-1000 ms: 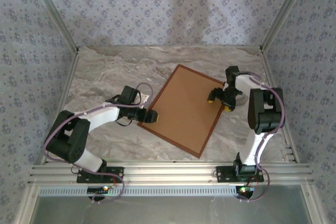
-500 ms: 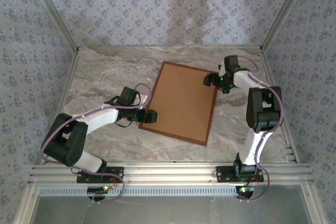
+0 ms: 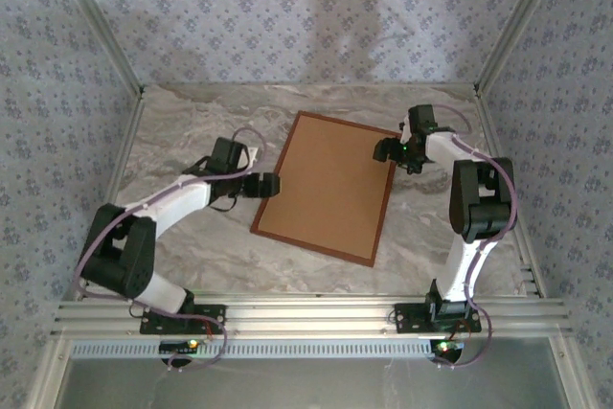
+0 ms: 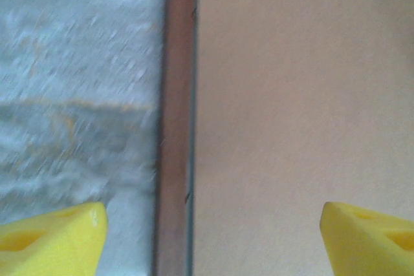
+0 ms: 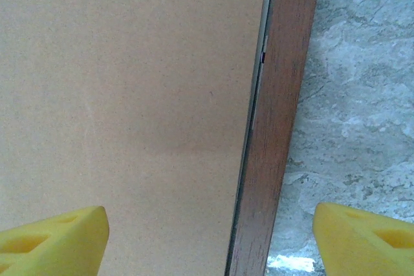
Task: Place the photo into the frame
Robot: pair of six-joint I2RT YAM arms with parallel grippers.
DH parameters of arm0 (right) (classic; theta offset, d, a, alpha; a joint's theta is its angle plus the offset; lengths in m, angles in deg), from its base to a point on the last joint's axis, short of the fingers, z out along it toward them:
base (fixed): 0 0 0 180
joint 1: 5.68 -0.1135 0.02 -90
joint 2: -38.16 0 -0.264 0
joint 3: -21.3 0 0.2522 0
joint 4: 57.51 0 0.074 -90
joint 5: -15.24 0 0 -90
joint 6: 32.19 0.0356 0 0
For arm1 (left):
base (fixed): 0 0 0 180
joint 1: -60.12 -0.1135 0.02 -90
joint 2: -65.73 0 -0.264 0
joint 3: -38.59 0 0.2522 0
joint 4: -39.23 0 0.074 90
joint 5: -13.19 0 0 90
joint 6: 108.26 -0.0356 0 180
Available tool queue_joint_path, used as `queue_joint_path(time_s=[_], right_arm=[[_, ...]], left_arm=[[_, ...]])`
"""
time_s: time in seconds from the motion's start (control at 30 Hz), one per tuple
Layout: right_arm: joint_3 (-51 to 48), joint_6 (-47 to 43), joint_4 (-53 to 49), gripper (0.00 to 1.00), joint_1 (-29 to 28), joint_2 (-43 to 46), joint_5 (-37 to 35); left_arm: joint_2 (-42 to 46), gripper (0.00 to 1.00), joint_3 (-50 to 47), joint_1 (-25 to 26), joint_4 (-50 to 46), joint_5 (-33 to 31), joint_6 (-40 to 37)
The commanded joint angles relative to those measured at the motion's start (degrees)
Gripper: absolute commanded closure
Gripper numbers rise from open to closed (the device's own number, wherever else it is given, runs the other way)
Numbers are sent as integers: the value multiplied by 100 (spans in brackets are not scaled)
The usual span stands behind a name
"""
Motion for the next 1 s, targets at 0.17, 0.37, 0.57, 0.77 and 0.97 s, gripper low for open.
queue_joint_path(time_s=[0.17,0.37,0.57,0.77,0.97], right_arm=[[-108,93,275,16,61,-5,131],[-65,167,418,16,96,-154,249],[-4,193,458,16,122,-236,337],[70,235,480,16,131,-359,387],[159,287,512,16,136,-476,461]], left_arm=[[-1416,19,1563,101,-199,560,-260],[-2386,19,2756,130,-592,470,-406],[-3272,19,3984,113,-1196,229,-583],[-4089,19,5192,110,-1702,278,-645],[-4717,18,6078,130,-2130,323,-643]])
